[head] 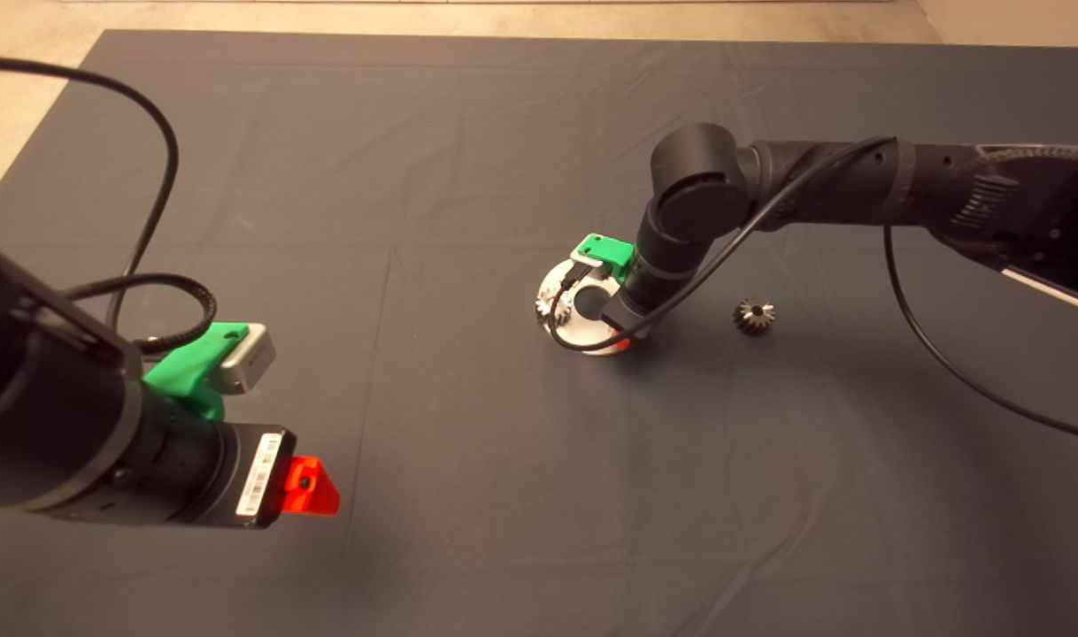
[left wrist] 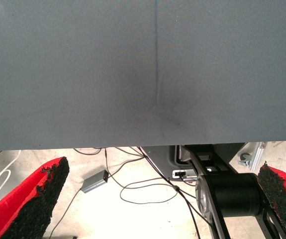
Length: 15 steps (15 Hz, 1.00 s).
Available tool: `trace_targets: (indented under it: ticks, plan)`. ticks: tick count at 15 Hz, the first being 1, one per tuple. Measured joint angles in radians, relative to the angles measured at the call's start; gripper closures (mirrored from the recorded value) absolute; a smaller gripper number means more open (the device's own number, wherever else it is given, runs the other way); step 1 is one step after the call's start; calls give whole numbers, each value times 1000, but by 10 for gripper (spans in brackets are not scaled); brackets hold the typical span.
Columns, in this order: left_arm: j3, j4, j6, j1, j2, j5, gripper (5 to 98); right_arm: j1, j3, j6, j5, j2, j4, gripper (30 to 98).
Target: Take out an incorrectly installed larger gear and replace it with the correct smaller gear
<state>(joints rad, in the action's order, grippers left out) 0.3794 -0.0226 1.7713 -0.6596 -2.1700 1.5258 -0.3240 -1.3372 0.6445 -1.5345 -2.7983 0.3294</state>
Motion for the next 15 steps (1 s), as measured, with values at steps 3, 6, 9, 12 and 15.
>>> trace_targets:
  ticks: [3,6,9,12,15]
  plan:
    - [0,0,0,0,0,0,54,0,5,1,0,0,0,791]
    - [0,0,0,0,0,0,54,0,20,3,1,3,0,791]
    - [0,0,0,0,0,0,54,0,24,3,4,6,0,791]
    - [0,0,0,0,0,0,54,-1,26,3,4,6,0,791]
    - [0,0,0,0,0,0,54,-22,41,3,9,17,-2,791]
